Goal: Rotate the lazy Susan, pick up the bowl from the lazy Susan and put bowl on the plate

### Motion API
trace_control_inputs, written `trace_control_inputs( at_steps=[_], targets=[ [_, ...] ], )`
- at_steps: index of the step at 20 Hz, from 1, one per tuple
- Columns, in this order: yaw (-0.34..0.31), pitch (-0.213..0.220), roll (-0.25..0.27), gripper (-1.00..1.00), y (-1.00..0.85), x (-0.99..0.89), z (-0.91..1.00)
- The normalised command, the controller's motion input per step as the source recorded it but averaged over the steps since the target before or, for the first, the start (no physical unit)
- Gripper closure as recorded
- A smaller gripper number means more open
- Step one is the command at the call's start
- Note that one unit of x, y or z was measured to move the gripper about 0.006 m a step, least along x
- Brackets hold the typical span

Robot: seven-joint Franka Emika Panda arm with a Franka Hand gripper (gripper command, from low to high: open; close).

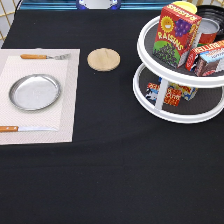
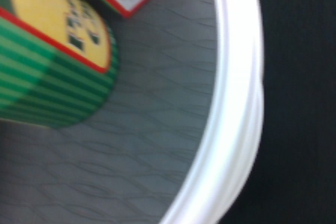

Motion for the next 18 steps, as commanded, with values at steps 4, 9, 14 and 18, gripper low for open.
trace_control_inputs(
  at_steps=[4,9,14,18],
  targets=[
    [-0.001,0.000,0.190,-1.00,0.16,0.40,-0.10],
    [0.000,0.034,0.195,-1.00,0.12,0.45,-0.18],
    [-0.024,0.090,0.135,-1.00,0.11,0.62,-0.12],
    [-0.049,0.126,0.185,-1.00,0.02,0.45,-0.26]
  ],
)
